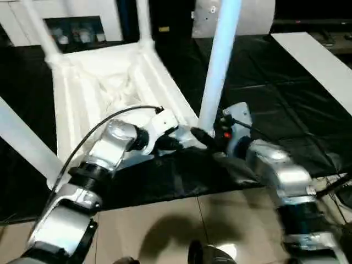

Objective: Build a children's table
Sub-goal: Rotate leg to tighten

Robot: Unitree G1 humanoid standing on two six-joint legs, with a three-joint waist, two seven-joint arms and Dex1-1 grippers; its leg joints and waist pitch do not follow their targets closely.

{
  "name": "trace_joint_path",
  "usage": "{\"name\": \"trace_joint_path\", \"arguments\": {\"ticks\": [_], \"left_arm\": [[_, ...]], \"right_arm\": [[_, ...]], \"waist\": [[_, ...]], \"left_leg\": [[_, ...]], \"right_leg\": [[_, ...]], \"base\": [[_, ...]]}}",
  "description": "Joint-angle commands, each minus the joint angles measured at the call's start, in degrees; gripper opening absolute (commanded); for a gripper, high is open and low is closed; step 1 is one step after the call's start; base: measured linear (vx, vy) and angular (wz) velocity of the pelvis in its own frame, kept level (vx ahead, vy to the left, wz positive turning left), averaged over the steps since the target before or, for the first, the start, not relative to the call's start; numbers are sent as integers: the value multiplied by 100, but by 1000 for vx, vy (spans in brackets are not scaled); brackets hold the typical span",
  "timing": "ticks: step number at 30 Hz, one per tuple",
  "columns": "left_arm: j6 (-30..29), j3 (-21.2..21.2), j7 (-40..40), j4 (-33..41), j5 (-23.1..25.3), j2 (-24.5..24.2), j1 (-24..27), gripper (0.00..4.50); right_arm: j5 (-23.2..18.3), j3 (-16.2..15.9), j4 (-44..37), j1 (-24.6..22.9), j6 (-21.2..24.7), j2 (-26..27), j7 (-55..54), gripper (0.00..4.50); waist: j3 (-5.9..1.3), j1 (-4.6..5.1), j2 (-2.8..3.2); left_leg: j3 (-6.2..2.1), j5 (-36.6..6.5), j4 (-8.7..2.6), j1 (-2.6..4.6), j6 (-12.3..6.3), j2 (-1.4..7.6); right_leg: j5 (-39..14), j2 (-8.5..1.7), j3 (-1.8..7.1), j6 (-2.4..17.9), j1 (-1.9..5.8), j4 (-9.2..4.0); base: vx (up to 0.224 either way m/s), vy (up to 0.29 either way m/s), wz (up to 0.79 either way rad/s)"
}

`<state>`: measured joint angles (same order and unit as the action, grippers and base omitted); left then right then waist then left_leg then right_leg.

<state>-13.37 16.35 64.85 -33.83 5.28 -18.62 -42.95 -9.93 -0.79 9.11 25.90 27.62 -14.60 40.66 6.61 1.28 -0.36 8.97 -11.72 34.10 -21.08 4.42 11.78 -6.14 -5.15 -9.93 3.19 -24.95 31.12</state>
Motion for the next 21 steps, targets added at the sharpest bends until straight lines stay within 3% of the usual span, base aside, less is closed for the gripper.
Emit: {"name": "trace_joint_path", "arguments": {"ticks": [1, 7, 10, 14, 15, 16, 19, 21], "left_arm": [[636, 218, 764, 58, -141, -156, 48, 0], [1077, 444, 1638, -12, -169, -485, 78, 0], [1287, 528, 1960, -37, -256, -557, 63, 0], [1459, 617, 2258, -46, -268, -597, 40, 0], [1502, 639, 2313, -63, -260, -603, 27, 0], [1561, 672, 2369, -90, -236, -617, 8, 0], [1624, 707, 2444, -145, -206, -638, -25, 0], [1660, 719, 2503, -189, -202, -643, -56, 0]], "right_arm": [[-62, -133, -23, -27, -340, -335, 679, 431], [-301, -350, 161, 53, -517, -967, 1921, 446], [-426, -584, 133, 68, -566, -1269, 2669, 446], [-374, -878, 234, 111, -839, -1463, 3220, 446], [-356, -933, 280, 131, -891, -1493, 3322, 446], [-343, -992, 356, 167, -898, -1509, 3428, 446], [-375, -1052, 493, 252, -819, -1496, 3523, 409], [-424, -1069, 588, 324, -775, -1460, 3612, 404]], "waist": [[-476, -34, 4], [-483, -171, -5], [-476, -248, -3], [-471, -316, -18], [-476, -318, -51], [-462, -331, -33], [-474, -349, -20], [-477, -350, -58]], "left_leg": [[-1, -448, -331, 10, -896, 112], [15, -213, -338, 38, -1001, 169], [25, -291, -338, 38, -1016, 175], [50, -437, -345, 40, -864, 172], [54, -446, -345, 41, -853, 171], [53, -471, -352, 45, -822, 177], [47, -431, -352, 48, -781, 188], [64, -462, -346, 46, -777, 172]], "right_leg": [[-1829, -347, 395, 675, 514, -307], [-1366, -354, 429, 976, 494, -208], [-1482, -351, 418, 938, 505, -217], [-1792, -374, 422, 859, 497, -256], [-1826, -372, 421, 843, 495, -259], [-1907, -369, 420, 821, 486, -266], [-1873, -368, 424, 818, 485, -255], [-1912, -363, 427, 809, 487, -264]], "base": [[0, 0, 0], [0, 0, 0], [0, 0, 0], [0, 0, 0], [0, 0, 0], [0, 0, 0], [0, 0, 0], [0, 0, 0]]}}
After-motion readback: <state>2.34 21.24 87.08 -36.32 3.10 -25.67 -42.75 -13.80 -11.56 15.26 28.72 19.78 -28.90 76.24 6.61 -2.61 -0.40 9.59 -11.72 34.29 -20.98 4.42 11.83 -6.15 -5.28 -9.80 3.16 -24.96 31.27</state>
